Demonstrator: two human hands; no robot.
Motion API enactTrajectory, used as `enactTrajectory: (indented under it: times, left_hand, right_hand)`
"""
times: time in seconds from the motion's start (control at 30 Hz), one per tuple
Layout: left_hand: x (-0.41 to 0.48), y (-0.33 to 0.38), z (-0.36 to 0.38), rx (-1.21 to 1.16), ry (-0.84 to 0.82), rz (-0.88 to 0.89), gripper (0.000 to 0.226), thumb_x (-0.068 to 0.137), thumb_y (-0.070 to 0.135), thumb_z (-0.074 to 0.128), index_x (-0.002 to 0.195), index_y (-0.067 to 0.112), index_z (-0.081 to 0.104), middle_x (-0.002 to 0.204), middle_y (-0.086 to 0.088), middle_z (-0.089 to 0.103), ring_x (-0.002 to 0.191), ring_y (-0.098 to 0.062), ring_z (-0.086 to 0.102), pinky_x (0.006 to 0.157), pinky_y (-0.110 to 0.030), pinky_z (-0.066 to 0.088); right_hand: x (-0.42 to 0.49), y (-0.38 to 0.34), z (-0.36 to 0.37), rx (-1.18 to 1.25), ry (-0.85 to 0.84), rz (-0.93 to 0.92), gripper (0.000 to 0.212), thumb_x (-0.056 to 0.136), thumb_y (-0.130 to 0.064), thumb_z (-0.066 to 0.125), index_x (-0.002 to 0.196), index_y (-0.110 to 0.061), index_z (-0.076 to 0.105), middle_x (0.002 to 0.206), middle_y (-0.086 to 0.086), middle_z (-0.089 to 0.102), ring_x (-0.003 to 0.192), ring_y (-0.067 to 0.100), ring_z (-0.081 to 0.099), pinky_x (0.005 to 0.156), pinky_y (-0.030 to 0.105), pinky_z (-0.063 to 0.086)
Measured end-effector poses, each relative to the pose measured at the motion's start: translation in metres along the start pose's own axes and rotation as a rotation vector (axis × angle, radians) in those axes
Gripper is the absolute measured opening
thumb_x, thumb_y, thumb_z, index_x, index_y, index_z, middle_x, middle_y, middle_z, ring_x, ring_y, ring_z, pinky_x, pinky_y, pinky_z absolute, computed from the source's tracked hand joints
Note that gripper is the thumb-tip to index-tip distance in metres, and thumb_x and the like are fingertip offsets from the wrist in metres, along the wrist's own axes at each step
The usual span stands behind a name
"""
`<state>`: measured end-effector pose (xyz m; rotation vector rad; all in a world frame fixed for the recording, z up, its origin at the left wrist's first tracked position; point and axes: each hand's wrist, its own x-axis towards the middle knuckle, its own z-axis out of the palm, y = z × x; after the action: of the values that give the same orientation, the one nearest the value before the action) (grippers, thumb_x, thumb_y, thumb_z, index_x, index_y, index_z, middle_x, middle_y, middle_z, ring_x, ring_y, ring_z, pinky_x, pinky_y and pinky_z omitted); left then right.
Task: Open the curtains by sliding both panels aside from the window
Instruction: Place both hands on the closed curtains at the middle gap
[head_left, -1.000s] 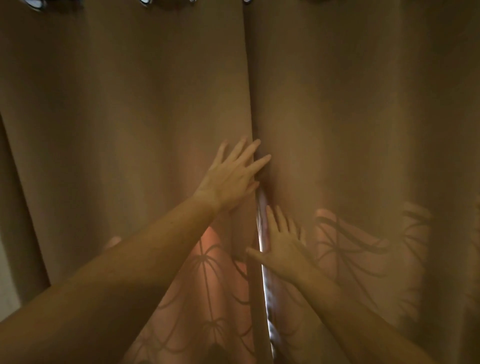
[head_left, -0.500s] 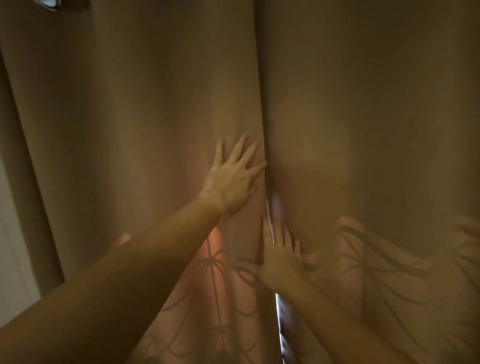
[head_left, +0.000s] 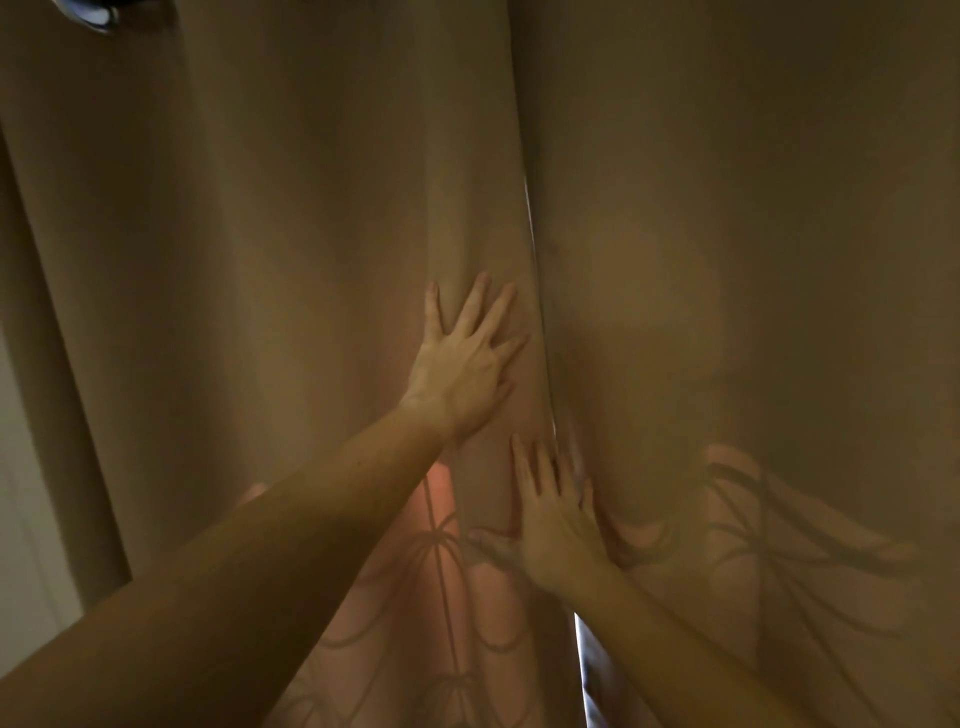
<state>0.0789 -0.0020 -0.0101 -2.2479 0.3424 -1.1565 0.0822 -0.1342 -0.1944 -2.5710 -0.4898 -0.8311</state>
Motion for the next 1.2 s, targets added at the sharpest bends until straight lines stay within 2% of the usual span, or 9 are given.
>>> enactTrajectory:
  times: [0.07, 0.1, 0.2, 0.33, 0.63, 0.83, 0.97, 1.03, 1.2]
  left_hand:
    - [-0.003, -0.007, 0.004, 0.021, -0.002, 0.000, 0.064, 0.103, 0.059, 0.046, 0.164, 0.040, 0.037, 0.182, -0.007, -0.001, 0.167, -0.038, -0.008, 0.121, -0.081, -0.005]
    - [-0.005, -0.011, 0.007, 0.025, 0.000, -0.003, 0.063, 0.103, 0.059, 0.046, 0.163, 0.039, 0.040, 0.182, -0.007, 0.000, 0.167, -0.038, -0.007, 0.121, -0.081, -0.004]
    - [-0.012, -0.025, 0.016, 0.026, 0.008, -0.024, 0.062, 0.103, 0.057, 0.048, 0.162, 0.038, 0.043, 0.181, -0.007, 0.005, 0.167, -0.036, -0.002, 0.122, -0.081, 0.001]
    - [-0.022, -0.044, 0.027, 0.003, 0.029, -0.041, 0.065, 0.099, 0.055, 0.058, 0.160, 0.035, 0.047, 0.181, -0.008, 0.010, 0.167, -0.036, 0.002, 0.122, -0.080, -0.001]
    - [-0.047, -0.090, 0.049, 0.048, -0.025, -0.089, 0.067, 0.100, 0.056, 0.061, 0.161, 0.033, 0.046, 0.182, -0.010, 0.003, 0.167, -0.036, -0.008, 0.125, -0.078, -0.002]
    - [-0.065, -0.123, 0.066, 0.059, -0.026, -0.115, 0.066, 0.099, 0.053, 0.063, 0.160, 0.033, 0.047, 0.181, -0.010, 0.007, 0.167, -0.036, -0.007, 0.125, -0.077, -0.002]
    - [-0.078, -0.144, 0.076, 0.080, -0.050, -0.137, 0.066, 0.100, 0.053, 0.060, 0.162, 0.035, 0.044, 0.182, -0.009, 0.002, 0.167, -0.035, -0.011, 0.124, -0.076, -0.007]
    - [-0.083, -0.156, 0.080, 0.087, -0.060, -0.149, 0.066, 0.100, 0.054, 0.060, 0.162, 0.037, 0.043, 0.182, -0.008, 0.000, 0.167, -0.035, -0.012, 0.125, -0.076, -0.004]
    - [-0.097, -0.183, 0.089, 0.123, -0.077, -0.165, 0.067, 0.100, 0.054, 0.060, 0.163, 0.037, 0.042, 0.182, -0.006, 0.001, 0.167, -0.034, -0.011, 0.126, -0.075, 0.001]
  right_hand:
    - [0.003, -0.007, 0.005, -0.003, 0.006, -0.010, 0.130, 0.071, -0.104, 0.029, 0.170, -0.024, 0.001, 0.173, 0.017, 0.028, 0.157, 0.042, 0.027, 0.125, 0.067, 0.024]
    - [0.005, -0.011, 0.007, 0.001, -0.015, -0.009, 0.129, 0.072, -0.104, 0.031, 0.169, -0.026, -0.004, 0.175, 0.016, 0.024, 0.158, 0.040, 0.026, 0.125, 0.067, 0.023]
    - [0.012, -0.022, 0.011, 0.012, -0.135, -0.009, 0.129, 0.076, -0.098, 0.042, 0.162, -0.031, -0.028, 0.180, 0.005, -0.005, 0.164, 0.032, 0.002, 0.127, 0.066, 0.008]
    - [0.022, -0.041, 0.016, 0.136, -0.227, 0.017, 0.131, 0.076, -0.091, 0.056, 0.159, -0.040, -0.032, 0.177, -0.006, -0.023, 0.164, 0.032, -0.012, 0.130, 0.064, 0.004]
    - [0.041, -0.099, 0.042, 0.244, -0.223, -0.056, 0.129, 0.080, -0.084, 0.062, 0.160, -0.039, -0.029, 0.175, -0.005, -0.024, 0.162, 0.027, -0.020, 0.129, 0.049, -0.007]
    - [0.052, -0.130, 0.062, 0.286, -0.262, -0.075, 0.129, 0.080, -0.080, 0.066, 0.161, -0.043, -0.027, 0.176, -0.005, -0.024, 0.162, 0.027, -0.022, 0.129, 0.059, 0.004]
    - [0.064, -0.150, 0.081, 0.260, -0.285, -0.100, 0.130, 0.072, -0.091, 0.054, 0.156, -0.046, -0.034, 0.176, -0.008, -0.024, 0.162, 0.026, -0.023, 0.127, 0.067, 0.018]
    - [0.069, -0.162, 0.089, 0.249, -0.277, -0.118, 0.131, 0.068, -0.096, 0.047, 0.156, -0.045, -0.035, 0.176, -0.007, -0.024, 0.162, 0.027, -0.022, 0.128, 0.068, 0.015]
    - [0.079, -0.192, 0.097, 0.232, -0.279, -0.146, 0.129, 0.077, -0.089, 0.058, 0.160, -0.042, -0.029, 0.177, -0.007, -0.022, 0.164, 0.029, -0.016, 0.125, 0.069, 0.009]
